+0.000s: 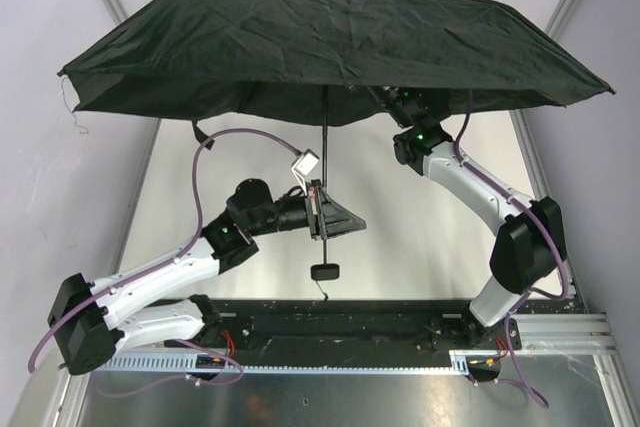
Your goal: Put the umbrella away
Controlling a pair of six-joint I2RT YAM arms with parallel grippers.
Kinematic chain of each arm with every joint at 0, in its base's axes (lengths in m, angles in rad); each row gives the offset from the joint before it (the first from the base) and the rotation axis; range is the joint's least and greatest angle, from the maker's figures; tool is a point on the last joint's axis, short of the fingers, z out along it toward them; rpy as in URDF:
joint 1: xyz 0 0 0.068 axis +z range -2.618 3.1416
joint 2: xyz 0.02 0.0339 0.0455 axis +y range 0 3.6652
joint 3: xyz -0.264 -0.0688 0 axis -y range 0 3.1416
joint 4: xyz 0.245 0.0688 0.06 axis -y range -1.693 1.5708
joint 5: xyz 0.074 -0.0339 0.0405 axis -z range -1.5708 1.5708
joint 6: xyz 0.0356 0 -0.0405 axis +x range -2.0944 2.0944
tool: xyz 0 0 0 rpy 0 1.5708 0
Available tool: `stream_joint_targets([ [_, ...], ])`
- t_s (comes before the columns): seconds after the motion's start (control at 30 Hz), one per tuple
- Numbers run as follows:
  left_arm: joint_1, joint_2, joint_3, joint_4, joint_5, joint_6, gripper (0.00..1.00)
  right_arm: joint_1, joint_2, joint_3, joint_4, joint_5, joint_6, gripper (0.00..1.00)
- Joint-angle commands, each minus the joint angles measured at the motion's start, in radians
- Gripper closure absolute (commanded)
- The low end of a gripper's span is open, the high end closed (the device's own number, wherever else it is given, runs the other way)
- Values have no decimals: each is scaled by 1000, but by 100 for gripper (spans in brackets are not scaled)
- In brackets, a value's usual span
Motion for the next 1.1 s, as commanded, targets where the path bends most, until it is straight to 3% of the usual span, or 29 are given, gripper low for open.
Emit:
stream_joint_targets([
  [0.0, 8, -24, -8, 70, 11, 38, 100, -17, 4, 85, 13, 28, -29, 98],
  [0.17, 13, -81, -66, 31, -40, 32, 56, -20, -48, 62, -45, 65, -108, 100],
  [0.27, 6, -126, -140, 26, -61, 16, 47, -9, -79, 75, -104, 105, -191, 100],
  [0.43, -8, -150, -216, 21, -70, -11, 55, -13, -59, 146, -169, 106, -235, 100],
  [0.53, -7, -140, -196, -7, -93, 8, 87, -7, -55, 156, -192, 111, -273, 100],
  [0.6, 2, -128, -137, -80, -132, 40, 97, 0, -59, 178, -271, 132, -320, 100],
  [0.73, 40, -113, 7, -189, -190, 139, 100, 63, -105, 178, -541, 220, -503, 100],
  [0.8, 85, -92, 66, -208, -179, 166, 100, 106, -148, 109, -588, 251, -561, 100],
  [0.93, 193, -22, 155, -201, -115, 166, 100, 153, -239, -119, -536, 212, -554, 100],
  [1.07, 217, 26, 219, -171, -78, 158, 100, 194, -307, -287, -459, 169, -480, 100],
])
